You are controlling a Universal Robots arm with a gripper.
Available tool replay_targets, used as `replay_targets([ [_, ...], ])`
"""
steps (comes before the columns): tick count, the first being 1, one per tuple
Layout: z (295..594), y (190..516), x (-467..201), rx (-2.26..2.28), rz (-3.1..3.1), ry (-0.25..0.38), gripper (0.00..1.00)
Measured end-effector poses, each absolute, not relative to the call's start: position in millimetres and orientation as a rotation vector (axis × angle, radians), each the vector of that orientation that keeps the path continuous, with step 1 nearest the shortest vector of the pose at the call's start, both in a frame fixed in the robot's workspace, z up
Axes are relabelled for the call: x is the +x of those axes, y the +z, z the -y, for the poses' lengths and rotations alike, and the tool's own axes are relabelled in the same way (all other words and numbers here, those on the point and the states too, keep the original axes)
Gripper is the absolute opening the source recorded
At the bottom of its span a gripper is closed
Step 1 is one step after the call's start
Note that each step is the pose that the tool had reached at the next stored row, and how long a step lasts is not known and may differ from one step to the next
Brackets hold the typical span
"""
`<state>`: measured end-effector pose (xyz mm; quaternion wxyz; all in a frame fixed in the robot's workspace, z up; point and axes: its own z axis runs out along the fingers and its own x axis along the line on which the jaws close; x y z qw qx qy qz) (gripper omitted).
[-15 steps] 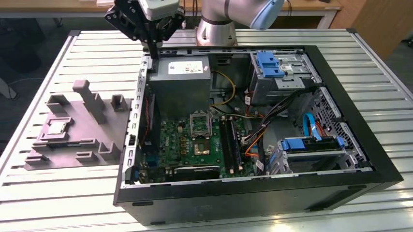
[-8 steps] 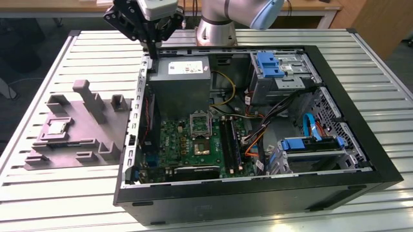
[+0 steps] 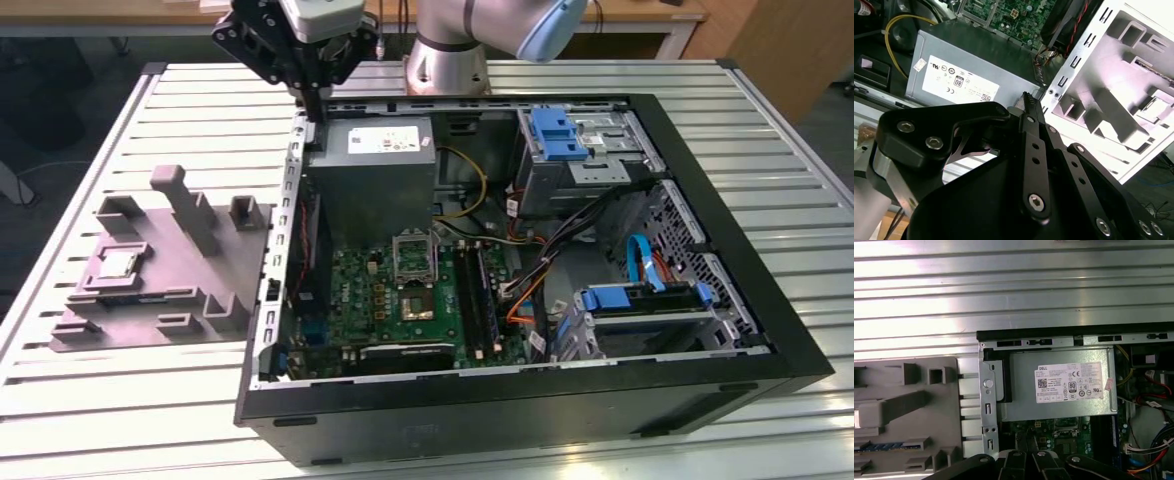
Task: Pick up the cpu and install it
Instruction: 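Reach for the cpu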
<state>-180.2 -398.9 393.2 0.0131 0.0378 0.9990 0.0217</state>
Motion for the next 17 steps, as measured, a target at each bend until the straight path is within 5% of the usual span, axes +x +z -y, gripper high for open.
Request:
replay_targets([
  [17, 398.9, 393.2, -185.6, 0.118, -3.113, 0.068, 0.11],
])
